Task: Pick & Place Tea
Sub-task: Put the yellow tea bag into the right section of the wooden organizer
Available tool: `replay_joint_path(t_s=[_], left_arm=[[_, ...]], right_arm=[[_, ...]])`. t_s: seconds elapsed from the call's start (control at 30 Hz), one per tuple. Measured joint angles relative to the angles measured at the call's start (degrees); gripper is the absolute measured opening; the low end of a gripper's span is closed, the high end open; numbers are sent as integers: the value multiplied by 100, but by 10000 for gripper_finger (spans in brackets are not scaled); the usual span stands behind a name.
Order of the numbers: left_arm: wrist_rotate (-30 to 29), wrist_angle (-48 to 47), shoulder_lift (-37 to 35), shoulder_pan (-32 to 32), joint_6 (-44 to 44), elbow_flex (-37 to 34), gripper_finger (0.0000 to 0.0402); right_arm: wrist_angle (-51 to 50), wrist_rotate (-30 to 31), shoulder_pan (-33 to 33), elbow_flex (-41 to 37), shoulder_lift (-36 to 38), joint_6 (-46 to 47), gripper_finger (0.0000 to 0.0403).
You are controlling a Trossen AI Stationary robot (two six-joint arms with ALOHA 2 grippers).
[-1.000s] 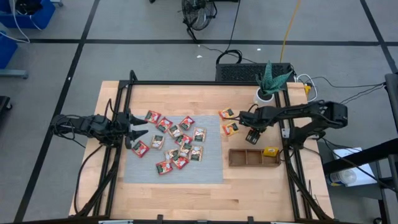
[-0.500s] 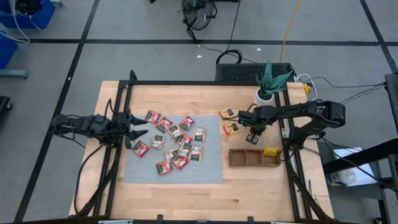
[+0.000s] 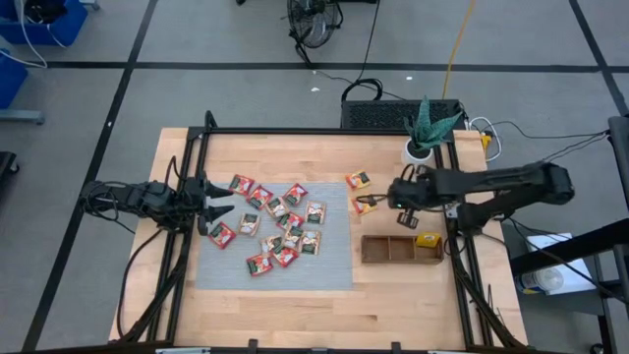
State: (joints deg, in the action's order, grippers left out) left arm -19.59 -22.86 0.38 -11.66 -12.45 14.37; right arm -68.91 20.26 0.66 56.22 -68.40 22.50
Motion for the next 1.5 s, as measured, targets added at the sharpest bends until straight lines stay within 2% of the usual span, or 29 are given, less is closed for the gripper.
replay_joint_path(t_s=[0.2, 0.37, 0.53, 0.7, 1.07, 1.5], left_arm=[[0, -1, -1, 0, 2, 0, 223], [0, -3, -2, 0, 2, 0, 223], [0, -1, 0, 2, 1, 0, 223], [0, -4, 0, 1, 2, 0, 223], [2, -1, 0, 2, 2, 0, 223], [0, -1, -2, 0, 0, 0, 223]], right_arm=[[-1521, 312, 1605, 512, 70, 1784, 3], [-1556, 211, 2987, 457, -304, 2524, 3], [-1653, 201, 3794, 457, -755, 3415, 3], [-1706, 214, 4181, 457, -1149, 3704, 3], [-1592, 216, 4563, 43, -1784, 4238, 3], [-1203, 502, 5019, 5, -1856, 5011, 12]])
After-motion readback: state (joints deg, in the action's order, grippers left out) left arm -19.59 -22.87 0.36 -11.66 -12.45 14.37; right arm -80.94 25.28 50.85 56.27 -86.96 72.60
